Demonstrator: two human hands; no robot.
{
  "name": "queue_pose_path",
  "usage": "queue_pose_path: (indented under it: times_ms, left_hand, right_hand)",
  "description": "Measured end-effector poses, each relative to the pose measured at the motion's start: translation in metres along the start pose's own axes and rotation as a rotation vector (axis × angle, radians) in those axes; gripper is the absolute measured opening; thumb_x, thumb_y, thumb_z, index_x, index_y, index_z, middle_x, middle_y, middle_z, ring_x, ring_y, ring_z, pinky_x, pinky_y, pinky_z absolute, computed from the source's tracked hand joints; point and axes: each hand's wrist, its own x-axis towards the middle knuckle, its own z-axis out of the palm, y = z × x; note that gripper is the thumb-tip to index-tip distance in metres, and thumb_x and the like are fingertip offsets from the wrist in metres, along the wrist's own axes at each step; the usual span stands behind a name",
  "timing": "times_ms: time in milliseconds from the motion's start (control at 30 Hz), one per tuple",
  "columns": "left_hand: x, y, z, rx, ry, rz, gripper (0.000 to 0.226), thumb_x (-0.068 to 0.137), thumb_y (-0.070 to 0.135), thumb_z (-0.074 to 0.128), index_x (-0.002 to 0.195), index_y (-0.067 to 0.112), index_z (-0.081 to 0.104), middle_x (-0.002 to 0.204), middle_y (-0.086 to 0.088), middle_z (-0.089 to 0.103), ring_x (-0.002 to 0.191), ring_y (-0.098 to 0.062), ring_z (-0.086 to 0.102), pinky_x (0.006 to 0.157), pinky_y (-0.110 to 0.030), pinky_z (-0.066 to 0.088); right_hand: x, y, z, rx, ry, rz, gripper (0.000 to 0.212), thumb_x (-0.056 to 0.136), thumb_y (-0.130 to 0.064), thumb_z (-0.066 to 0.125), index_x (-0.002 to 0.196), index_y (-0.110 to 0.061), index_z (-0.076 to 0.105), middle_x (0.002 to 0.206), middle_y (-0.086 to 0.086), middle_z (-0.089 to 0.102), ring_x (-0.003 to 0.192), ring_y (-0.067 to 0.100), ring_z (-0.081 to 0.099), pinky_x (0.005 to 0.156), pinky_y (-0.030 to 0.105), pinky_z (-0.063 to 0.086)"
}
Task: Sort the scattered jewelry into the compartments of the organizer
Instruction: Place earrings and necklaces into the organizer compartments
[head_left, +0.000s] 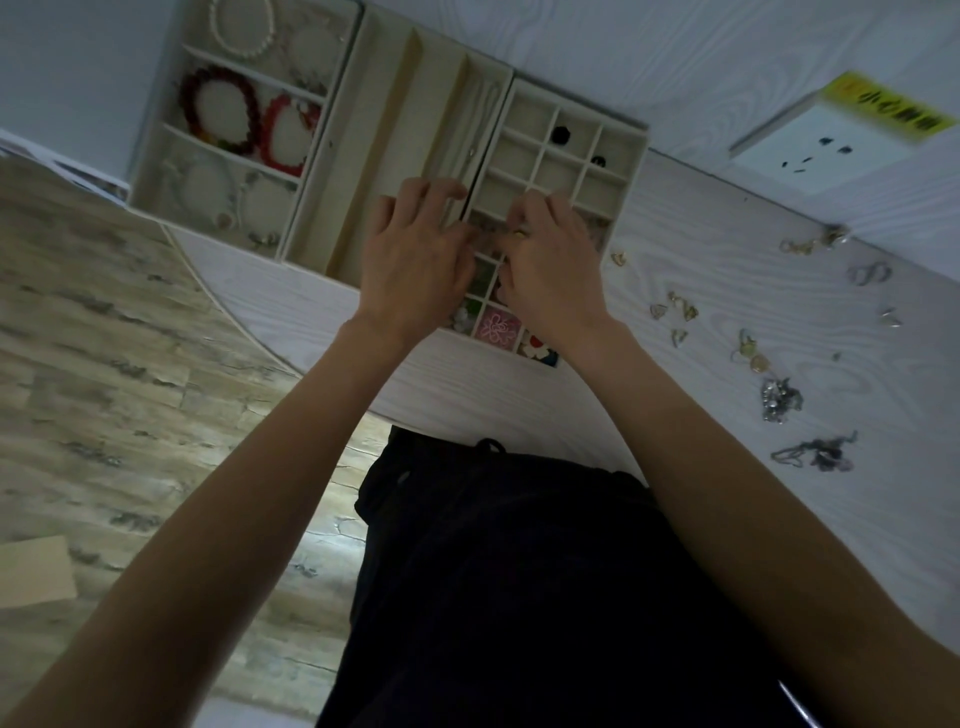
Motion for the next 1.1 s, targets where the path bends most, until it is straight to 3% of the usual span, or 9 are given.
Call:
queue_pose_path:
  times_ms: [200,567,967,1100]
  left_hand:
    - [0.000,-0.003,0.002,0.009,-0.021,0.024,0.020,0.081,0.022,0.053,0.083,0.016,0.072,0.118,-0.006,0.060,0.107,-0.022,0.035,0.078,-0.035,0.026]
    - [0.001,-0.005,-0.002,0.017,0.012,0.031,0.023,0.080,0.020,0.051,0.096,0.018,0.068,0.118,-0.007,0.060,0.108,-0.023,0.036,0.079,-0.035,0.027]
    - [0.007,-0.003,0.001,0.080,-0.033,0.012,0.024,0.086,0.029,0.049,0.093,0.024,0.072,0.123,-0.002,0.059,0.110,-0.023,0.039,0.082,-0.036,0.025]
    - [0.003,-0.002,-0.006,0.063,-0.028,0.003,0.026,0.083,0.024,0.050,0.098,0.021,0.070,0.123,-0.001,0.059,0.111,-0.028,0.047,0.083,-0.035,0.027]
  right_hand:
    - [-0.002,-0.002,0.002,0.115,-0.056,0.074,0.025,0.075,-0.003,0.052,0.091,-0.004,0.072,0.098,0.014,0.057,0.095,0.035,0.049,0.081,0.037,0.042]
    - [-0.005,-0.003,-0.008,0.111,0.021,0.081,0.020,0.076,-0.002,0.055,0.087,0.000,0.071,0.095,0.014,0.059,0.092,0.033,0.053,0.074,0.034,0.044]
    - [-0.008,-0.001,-0.003,0.076,-0.072,0.063,0.024,0.077,-0.007,0.056,0.096,-0.006,0.072,0.103,0.013,0.056,0.098,0.032,0.051,0.078,0.037,0.045]
    - [-0.013,0.004,-0.016,0.213,0.008,0.106,0.024,0.078,-0.004,0.056,0.098,-0.005,0.071,0.101,0.013,0.058,0.096,0.030,0.051,0.080,0.029,0.038]
